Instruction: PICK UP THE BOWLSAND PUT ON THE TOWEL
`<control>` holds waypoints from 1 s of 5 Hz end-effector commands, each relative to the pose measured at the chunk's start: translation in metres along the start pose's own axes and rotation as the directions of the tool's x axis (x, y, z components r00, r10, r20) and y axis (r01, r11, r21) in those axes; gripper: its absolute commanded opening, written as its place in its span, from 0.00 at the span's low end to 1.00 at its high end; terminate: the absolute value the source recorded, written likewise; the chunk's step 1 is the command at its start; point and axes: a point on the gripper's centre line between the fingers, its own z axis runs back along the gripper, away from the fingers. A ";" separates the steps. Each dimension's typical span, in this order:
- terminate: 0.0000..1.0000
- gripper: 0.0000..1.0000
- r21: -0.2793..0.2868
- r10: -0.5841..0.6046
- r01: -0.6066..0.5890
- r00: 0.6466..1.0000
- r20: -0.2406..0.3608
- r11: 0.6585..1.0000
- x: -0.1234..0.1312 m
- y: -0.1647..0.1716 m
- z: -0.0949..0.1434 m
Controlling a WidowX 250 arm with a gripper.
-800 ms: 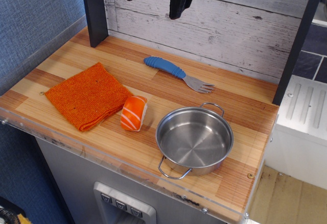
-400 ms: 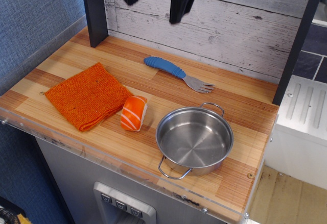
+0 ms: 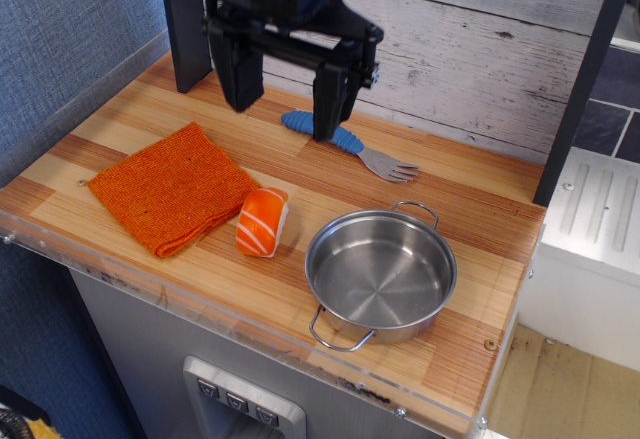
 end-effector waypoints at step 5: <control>0.00 1.00 -0.106 -0.003 0.016 0.993 0.118 0.994 -0.002 0.002 -0.081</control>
